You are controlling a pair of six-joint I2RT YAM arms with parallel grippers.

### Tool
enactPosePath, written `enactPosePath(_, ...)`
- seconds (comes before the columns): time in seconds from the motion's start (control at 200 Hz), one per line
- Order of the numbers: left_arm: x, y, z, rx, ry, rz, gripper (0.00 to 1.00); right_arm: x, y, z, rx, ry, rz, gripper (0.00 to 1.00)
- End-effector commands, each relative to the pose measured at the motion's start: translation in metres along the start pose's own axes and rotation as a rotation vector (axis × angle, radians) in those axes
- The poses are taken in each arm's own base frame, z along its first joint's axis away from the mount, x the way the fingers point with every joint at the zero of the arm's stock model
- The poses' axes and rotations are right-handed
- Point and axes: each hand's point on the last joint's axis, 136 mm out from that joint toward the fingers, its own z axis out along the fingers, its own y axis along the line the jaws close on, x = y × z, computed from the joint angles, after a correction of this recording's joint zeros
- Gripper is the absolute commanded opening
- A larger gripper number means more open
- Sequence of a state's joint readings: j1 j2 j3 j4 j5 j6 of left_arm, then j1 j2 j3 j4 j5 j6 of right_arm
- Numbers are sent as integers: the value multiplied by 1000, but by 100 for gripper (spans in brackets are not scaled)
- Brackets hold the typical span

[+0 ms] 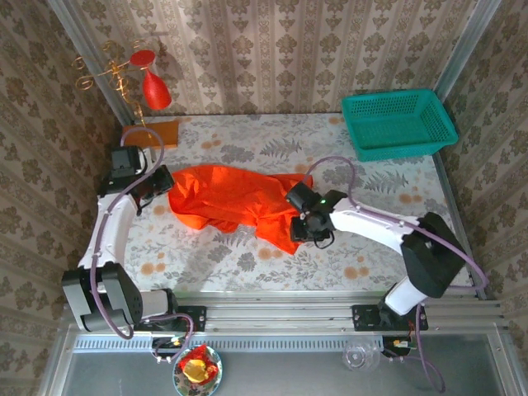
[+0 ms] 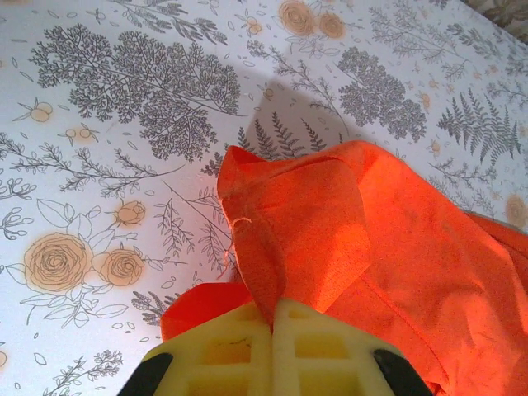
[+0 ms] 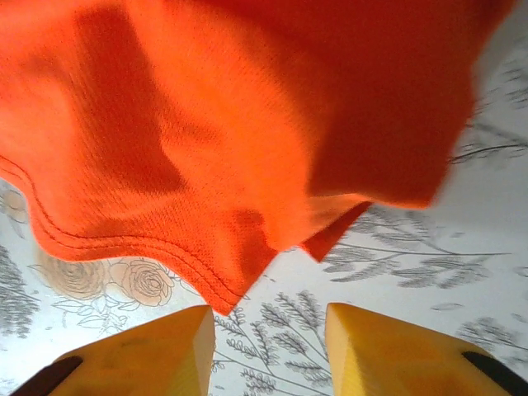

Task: Fold the inside-out t-shirt

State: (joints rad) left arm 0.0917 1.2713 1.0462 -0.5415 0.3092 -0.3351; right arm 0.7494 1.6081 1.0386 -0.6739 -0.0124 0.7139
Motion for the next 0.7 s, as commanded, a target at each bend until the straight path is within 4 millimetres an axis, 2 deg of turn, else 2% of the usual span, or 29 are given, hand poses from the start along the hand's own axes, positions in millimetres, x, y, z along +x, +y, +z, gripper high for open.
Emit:
enactPosePath(0.0,0,2,-6,-1,-24,29,0,15,11,17,10,34,76,48)
enactPosePath(0.095,2,3,-8,1,-24,28,0,21,20,27,18,38,97,54)
enactPosePath(0.295,2,0,-14,0,-27,41,0,26,28,33,81,26,106,61)
enactPosePath(0.52,2,0,-15,1,-31,47,0,21,16,41,209,27,98,58)
enactPosePath(0.695,2,0,-15,0,-28,51,0,17,16,38,219,11,96,54)
